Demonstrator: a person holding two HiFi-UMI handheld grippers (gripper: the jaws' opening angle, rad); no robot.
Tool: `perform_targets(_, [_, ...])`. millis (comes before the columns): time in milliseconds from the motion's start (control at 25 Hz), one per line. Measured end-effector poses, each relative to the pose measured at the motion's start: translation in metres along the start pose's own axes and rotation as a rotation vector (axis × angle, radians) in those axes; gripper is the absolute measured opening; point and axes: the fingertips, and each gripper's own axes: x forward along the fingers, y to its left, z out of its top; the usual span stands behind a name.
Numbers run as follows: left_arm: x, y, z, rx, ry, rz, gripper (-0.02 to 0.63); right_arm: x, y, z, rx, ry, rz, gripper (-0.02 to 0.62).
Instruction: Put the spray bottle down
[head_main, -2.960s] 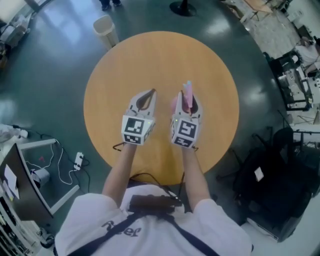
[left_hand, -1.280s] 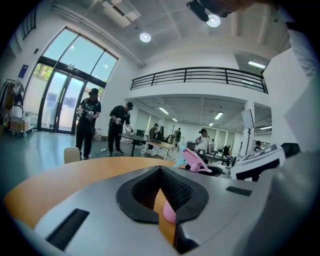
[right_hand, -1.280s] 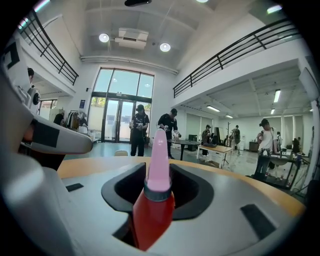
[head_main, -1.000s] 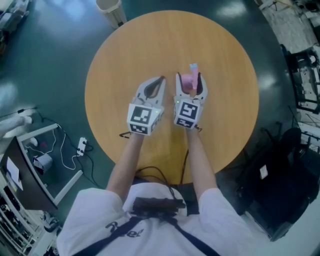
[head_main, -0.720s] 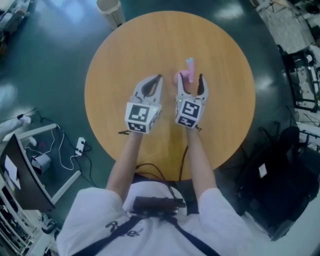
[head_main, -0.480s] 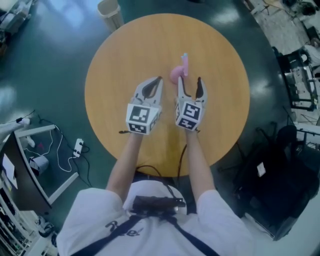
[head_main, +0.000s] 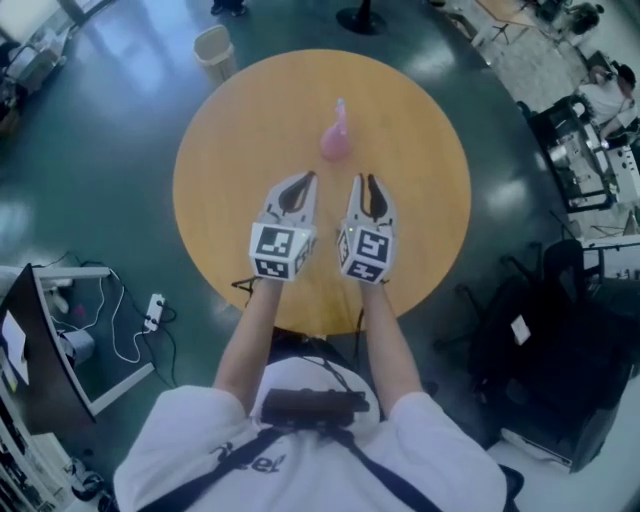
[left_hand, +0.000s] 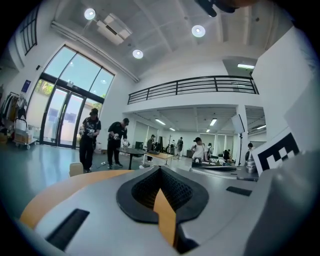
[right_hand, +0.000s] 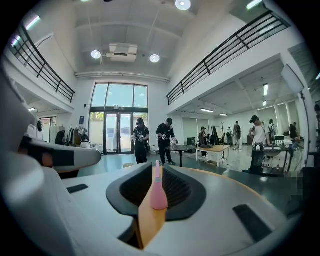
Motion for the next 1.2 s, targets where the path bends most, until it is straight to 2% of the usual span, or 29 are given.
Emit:
perform_targets(120, [-0.022,-0.02,0.004,0.031,-0.005,-0.024,0.009,-0.033,0.007,0.01,0.006,-0.003,0.009,0.031])
perform_targets(200, [-0.037,-0.033,0.006,0.047,-0.006,-0.037,0.009,-0.056,0.007,0.018,0.012,-0.018,0.02,0.014])
perform_targets(360, [-0.067,-0.054,0.021,0.036,-0.033,-0.043,0.009,-0.097,0.011,0.038,0.011,-0.049,0.052,0.014])
perform_targets(640, [-0.098,-0.076,0.043,0.072,-0.068,0.02,0.009,-0.15,0.022,0.063,0.011,-0.101,0.117,0.012])
perform_targets(880, [-0.109,-0.09,0.062,0.089,-0.107,0.056,0.009,-0.17,0.019,0.084,0.023,-0.153,0.14,0.012])
perform_targets(1200, [-0.12,-0.104,0.063,0.108,-0.109,0.037,0.009,-0.178,0.028,0.087,0.05,-0.162,0.179,0.012])
